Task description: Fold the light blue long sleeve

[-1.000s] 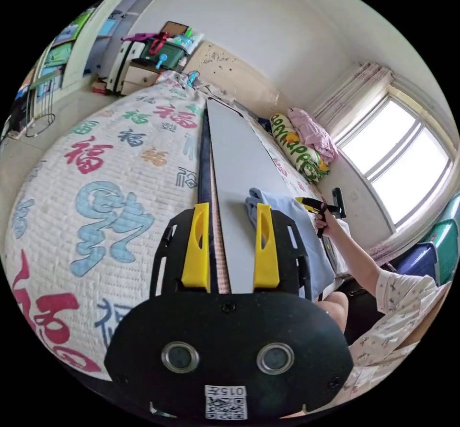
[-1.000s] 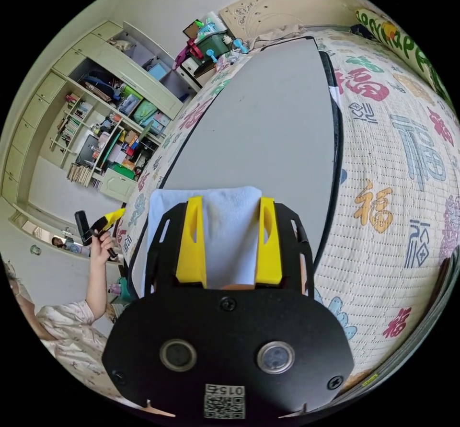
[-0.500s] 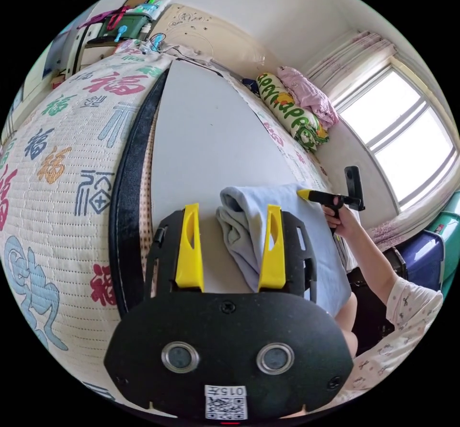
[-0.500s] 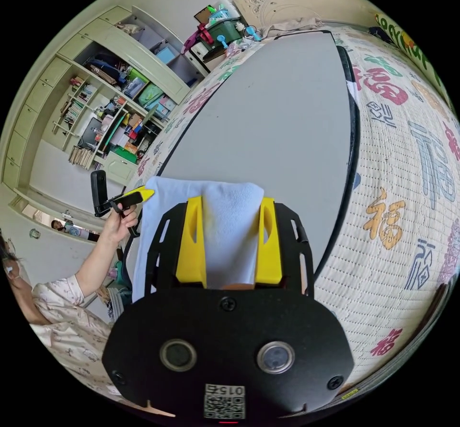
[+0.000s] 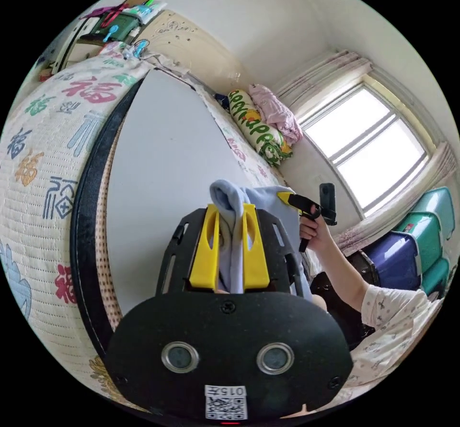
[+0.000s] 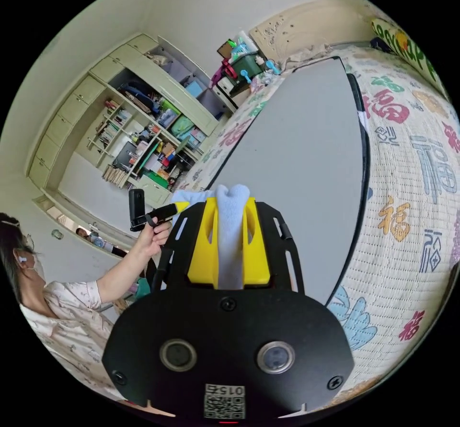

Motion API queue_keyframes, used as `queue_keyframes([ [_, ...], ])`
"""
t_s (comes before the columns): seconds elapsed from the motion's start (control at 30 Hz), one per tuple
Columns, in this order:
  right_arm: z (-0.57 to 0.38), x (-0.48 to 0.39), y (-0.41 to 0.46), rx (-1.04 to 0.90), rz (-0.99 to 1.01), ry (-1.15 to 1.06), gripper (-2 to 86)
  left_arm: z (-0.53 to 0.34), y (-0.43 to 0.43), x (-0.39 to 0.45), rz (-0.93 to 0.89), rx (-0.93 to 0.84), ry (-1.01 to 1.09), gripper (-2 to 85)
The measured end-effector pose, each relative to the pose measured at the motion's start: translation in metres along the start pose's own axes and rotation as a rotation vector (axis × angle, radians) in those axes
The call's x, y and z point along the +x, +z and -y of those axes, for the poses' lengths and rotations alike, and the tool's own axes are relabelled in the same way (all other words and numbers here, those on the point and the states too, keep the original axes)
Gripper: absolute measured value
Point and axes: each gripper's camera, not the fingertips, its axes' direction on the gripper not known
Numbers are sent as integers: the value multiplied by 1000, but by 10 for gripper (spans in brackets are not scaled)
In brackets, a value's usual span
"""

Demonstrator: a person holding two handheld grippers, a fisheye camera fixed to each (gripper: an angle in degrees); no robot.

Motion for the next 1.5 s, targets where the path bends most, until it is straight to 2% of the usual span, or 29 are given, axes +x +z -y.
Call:
queue_keyframes([
  [0.33, -125, -115, -159, 296, 121, -234, 78, 71, -121, 247, -75, 223, 293, 69],
  [0.6, -201, -118, -210, 404, 198, -320, 76, 136, -188, 387, -121, 346, 379, 69],
  [0.87, -315, -88, -283, 485, 76, -337, 75, 195, -205, 521, -221, 297, 465, 69],
  [1.07, -453, -70, -366, 592, -132, -332, 74, 216, -202, 642, -377, 238, 550, 68],
  [1.2, -539, -60, -418, 629, -237, -355, 74, 220, -216, 700, -486, 250, 547, 69],
  [1.3, -580, -57, -439, 641, -265, -400, 73, 225, -249, 714, -534, 270, 527, 68],
  [1.4, -607, -41, -447, 638, -261, -432, 73, 233, -327, 725, -553, 314, 533, 68],
  [1.5, -633, -17, -442, 614, -175, -455, 73, 236, -389, 727, -515, 335, 544, 68],
])
